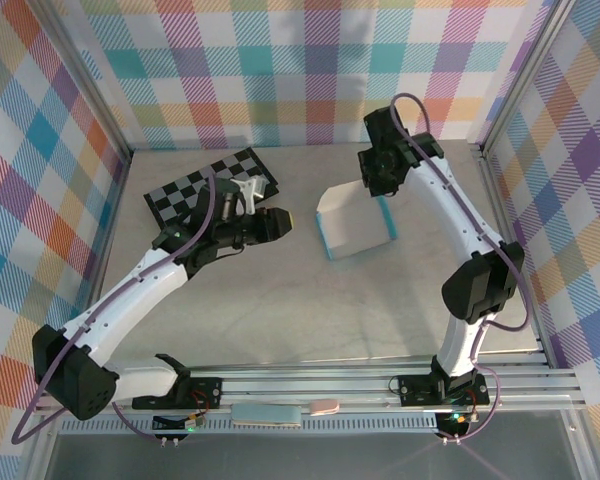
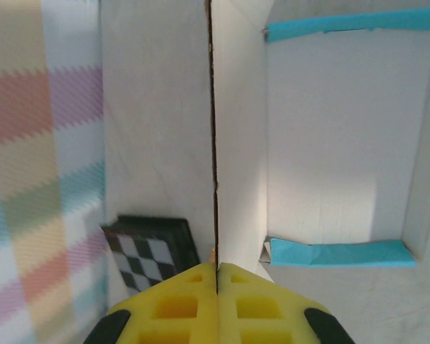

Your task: Fold the paper box

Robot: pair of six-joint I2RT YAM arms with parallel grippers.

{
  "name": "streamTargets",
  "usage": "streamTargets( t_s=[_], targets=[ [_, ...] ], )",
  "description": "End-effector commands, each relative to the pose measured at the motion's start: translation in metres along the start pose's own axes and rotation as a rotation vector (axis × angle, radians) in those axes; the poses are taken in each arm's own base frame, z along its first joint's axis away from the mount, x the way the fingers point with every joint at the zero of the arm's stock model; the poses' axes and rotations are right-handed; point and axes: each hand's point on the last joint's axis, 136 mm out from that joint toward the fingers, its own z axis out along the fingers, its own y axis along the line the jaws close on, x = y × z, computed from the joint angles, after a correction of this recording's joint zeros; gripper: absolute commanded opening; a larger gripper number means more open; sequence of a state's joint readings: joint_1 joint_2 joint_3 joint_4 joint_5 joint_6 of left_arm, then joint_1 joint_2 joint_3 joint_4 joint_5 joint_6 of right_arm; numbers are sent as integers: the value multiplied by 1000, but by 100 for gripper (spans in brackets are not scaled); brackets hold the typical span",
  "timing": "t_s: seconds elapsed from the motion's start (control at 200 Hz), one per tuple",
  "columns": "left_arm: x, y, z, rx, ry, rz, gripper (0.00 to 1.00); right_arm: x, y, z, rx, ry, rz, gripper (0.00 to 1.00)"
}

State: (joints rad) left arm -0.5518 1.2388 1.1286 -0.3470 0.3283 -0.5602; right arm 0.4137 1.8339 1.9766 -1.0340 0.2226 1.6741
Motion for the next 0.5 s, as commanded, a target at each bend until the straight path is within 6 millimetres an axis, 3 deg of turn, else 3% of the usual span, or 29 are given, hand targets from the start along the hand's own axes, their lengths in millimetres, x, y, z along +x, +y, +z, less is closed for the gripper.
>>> streamTargets(
  t_s=[0.0, 0.125, 0.285, 0.495],
  targets=[
    [6, 8, -6, -21, 7, -11, 39, -20, -7, -7, 63, -118, 256, 0],
    [9, 10, -5, -27, 14, -11, 39, -21, -24, 9, 192, -134, 363, 0],
    [15, 16, 0, -34, 32, -8, 39, -15, -29, 30, 243, -129, 445, 0],
    [24, 27, 5, -57, 50, -9, 39, -11, -32, 33, 293, -134, 400, 0]
  ],
)
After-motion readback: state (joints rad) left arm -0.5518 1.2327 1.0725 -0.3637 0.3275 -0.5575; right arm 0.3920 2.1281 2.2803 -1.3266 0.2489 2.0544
